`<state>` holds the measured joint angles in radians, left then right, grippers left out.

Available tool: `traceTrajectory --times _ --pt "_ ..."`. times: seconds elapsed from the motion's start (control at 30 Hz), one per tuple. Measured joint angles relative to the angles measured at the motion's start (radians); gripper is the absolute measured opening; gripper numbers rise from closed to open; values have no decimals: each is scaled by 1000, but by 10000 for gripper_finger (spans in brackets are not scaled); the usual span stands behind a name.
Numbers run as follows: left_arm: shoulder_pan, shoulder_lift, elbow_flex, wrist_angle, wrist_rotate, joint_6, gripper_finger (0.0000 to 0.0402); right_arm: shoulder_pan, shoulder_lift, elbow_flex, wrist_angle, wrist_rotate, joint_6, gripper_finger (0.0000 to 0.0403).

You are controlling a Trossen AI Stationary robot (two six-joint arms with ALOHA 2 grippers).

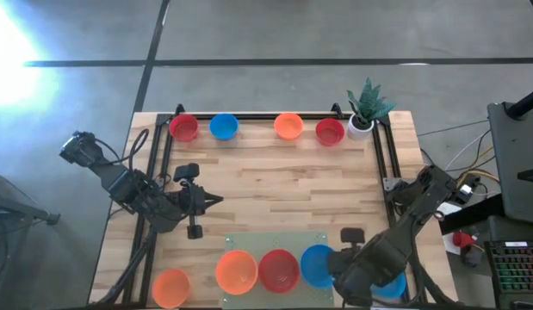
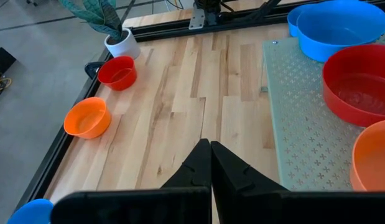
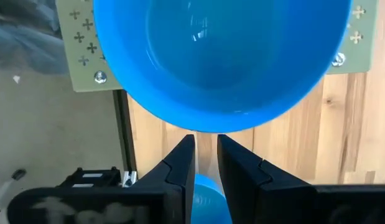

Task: Pick & Place Mini bowls
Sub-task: Put the middle blue bowl on the shelf, then stack the bottom orange bowl on the orange bowl on the shelf

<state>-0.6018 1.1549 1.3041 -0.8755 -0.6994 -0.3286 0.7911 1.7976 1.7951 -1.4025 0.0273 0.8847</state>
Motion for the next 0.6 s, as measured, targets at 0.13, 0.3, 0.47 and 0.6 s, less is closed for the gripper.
traceTrajectory --times 0.13,0.3,0.47,0.6 --pt "-2 0 0 -1 32 -12 0 7 -42 0 -2 1 73 60" --pt "-3 0 0 -33 178 -67 0 23 -108 0 -3 34 132 59" --pt "-7 1 0 -129 367 -146 0 35 -183 0 -1 203 128 59" --pt "-36 16 0 -206 457 -152 0 35 -237 0 2 351 81 59"
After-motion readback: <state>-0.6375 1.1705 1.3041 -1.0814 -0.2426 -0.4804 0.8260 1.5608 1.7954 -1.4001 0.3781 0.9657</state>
